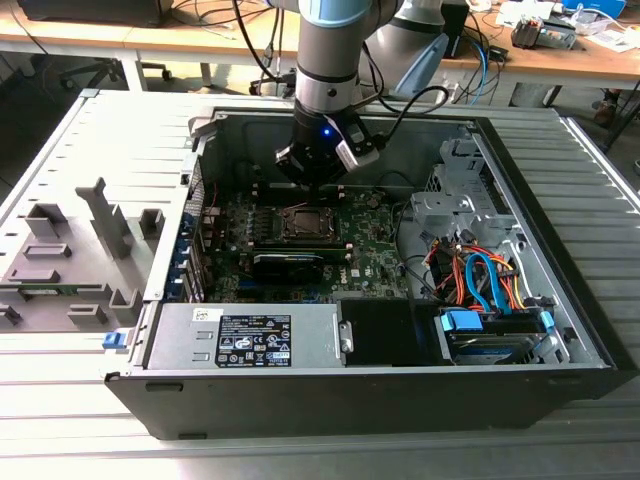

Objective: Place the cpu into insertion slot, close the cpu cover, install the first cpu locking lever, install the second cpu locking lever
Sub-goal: 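Install the first cpu locking lever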

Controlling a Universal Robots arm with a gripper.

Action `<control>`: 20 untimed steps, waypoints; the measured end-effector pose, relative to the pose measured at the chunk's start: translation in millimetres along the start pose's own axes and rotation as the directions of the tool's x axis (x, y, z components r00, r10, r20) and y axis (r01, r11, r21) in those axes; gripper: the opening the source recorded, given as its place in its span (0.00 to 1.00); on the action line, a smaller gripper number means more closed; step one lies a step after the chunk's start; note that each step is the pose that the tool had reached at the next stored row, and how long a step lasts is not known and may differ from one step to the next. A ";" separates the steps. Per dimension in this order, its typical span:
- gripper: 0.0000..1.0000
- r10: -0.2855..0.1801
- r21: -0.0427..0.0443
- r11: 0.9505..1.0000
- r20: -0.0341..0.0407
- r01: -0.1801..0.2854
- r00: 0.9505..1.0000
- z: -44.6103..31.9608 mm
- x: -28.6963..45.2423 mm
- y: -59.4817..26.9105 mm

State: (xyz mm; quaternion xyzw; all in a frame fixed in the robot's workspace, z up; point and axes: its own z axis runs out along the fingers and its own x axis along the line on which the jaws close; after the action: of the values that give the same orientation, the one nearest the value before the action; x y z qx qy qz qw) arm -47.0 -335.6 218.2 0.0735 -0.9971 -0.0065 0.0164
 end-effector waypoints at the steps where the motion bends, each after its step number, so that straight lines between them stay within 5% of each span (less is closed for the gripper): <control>1: 0.11 0.000 0.000 1.000 0.000 0.000 1.000 1.1 -0.3 -0.1; 20: 0.11 0.000 0.001 1.000 0.000 0.000 1.000 8.9 -6.9 -1.1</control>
State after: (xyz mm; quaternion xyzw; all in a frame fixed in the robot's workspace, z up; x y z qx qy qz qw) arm -40.3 -335.6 209.1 0.0735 -0.9971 -0.0059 0.0164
